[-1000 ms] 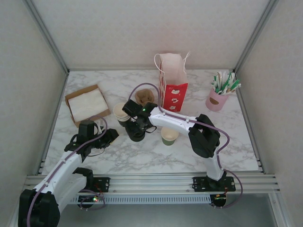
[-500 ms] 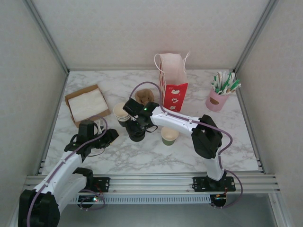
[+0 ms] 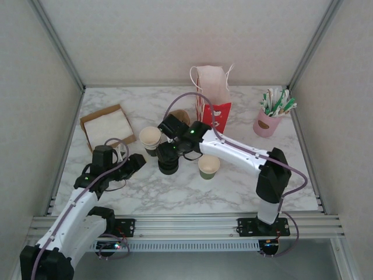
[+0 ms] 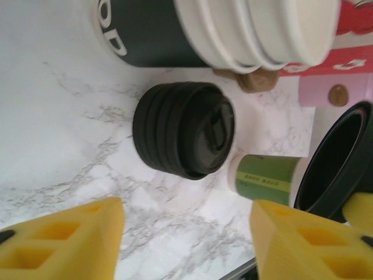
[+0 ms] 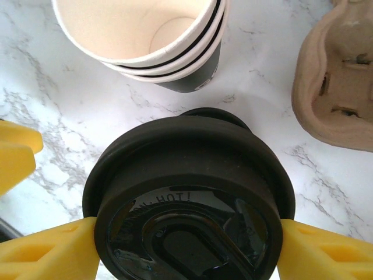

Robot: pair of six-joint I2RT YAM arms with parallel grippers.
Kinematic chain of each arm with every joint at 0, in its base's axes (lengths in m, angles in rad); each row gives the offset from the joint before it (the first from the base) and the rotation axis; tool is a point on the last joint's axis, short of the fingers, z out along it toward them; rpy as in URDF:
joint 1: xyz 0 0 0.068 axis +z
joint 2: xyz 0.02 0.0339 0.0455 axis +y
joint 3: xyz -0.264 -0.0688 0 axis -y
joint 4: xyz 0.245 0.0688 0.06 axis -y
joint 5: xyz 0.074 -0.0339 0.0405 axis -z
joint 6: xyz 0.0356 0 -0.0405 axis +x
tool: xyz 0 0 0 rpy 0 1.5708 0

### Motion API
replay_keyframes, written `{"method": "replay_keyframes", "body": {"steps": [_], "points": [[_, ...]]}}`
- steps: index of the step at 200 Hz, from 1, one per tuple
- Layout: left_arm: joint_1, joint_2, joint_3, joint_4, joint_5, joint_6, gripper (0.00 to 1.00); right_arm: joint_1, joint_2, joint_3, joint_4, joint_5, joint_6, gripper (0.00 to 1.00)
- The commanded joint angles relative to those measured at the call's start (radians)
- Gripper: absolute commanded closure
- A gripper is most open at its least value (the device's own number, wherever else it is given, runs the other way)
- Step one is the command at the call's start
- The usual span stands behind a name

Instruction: Pack the takeout coffee

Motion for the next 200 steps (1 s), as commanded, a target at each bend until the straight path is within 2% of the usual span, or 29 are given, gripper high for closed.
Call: {"method": "replay_keyframes", "body": {"steps": [1, 29, 61, 107, 151, 200], "points": [[-0.013, -0.028, 0.074, -0.081, -0.036, 0.025, 0.33, 0.013, -0.078, -0.034, -0.035, -0.002, 0.036, 0.26], [-0.049, -0.026, 0.133, -0.108, -0.07, 0.028, 0.18, 0.012, -0.16, -0.07, -0.062, 0.022, 0.06, 0.26], [-0.134, 0.014, 0.197, -0.096, -0.13, 0.018, 0.01, 0.008, -0.265, -0.12, -0.116, 0.072, 0.092, 0.26], [-0.298, 0.123, 0.294, -0.022, -0.222, -0.009, 0.0, -0.025, -0.442, -0.214, -0.214, 0.136, 0.138, 0.26], [-0.445, 0.253, 0.359, 0.078, -0.302, -0.02, 0.0, -0.126, -0.586, -0.305, -0.305, 0.128, 0.149, 0.27], [-0.53, 0.337, 0.36, 0.153, -0.355, -0.028, 0.0, -0.254, -0.588, -0.335, -0.348, 0.046, 0.082, 0.27]]}}
